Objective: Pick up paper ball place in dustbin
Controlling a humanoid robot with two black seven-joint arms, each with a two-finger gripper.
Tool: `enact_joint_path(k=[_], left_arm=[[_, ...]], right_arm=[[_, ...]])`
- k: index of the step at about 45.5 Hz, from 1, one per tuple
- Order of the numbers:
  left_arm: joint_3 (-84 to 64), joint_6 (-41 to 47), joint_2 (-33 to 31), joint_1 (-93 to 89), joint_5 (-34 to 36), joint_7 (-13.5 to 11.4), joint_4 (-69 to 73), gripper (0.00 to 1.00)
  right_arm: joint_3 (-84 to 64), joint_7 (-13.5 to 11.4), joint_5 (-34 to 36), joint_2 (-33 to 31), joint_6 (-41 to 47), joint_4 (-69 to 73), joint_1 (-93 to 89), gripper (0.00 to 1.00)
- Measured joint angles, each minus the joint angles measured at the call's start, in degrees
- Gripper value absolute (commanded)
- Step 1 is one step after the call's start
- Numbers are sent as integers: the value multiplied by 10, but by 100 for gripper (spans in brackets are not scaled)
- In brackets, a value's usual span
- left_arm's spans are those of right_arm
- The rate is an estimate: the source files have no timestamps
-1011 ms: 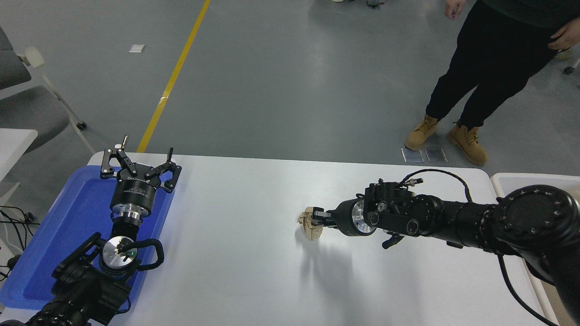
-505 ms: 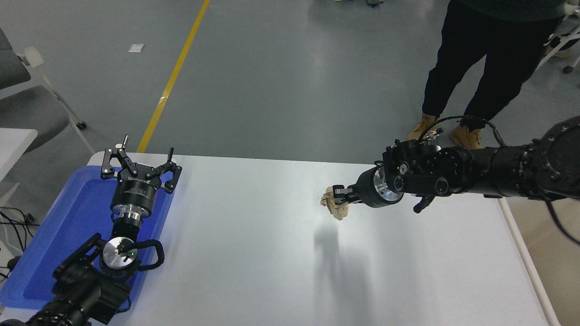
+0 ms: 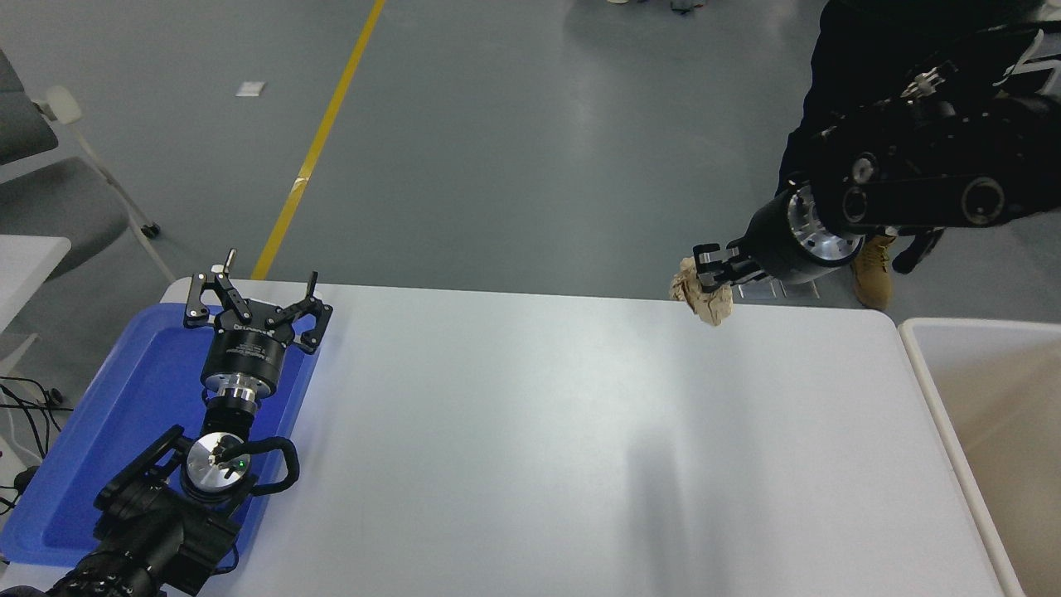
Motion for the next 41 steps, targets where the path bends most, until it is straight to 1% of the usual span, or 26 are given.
enact_joint_path(k=[15, 22, 29, 36, 41], left_arm=[[0, 0, 0, 0, -1, -1, 1, 100], [0, 0, 0, 0, -1, -2, 1, 100], [0, 0, 0, 0, -1, -2, 1, 100], [0, 0, 0, 0, -1, -2, 1, 100], [0, 0, 0, 0, -1, -2, 1, 100]], right_arm=[[-31, -1, 0, -21, 13, 26, 76, 12], [-36, -3, -9, -48, 15, 30, 93, 12], [-38, -4, -36, -94, 15, 31, 101, 12], [-39, -7, -77, -155, 17, 25, 105, 12], [-39, -14, -109, -205, 18, 12, 104, 10]])
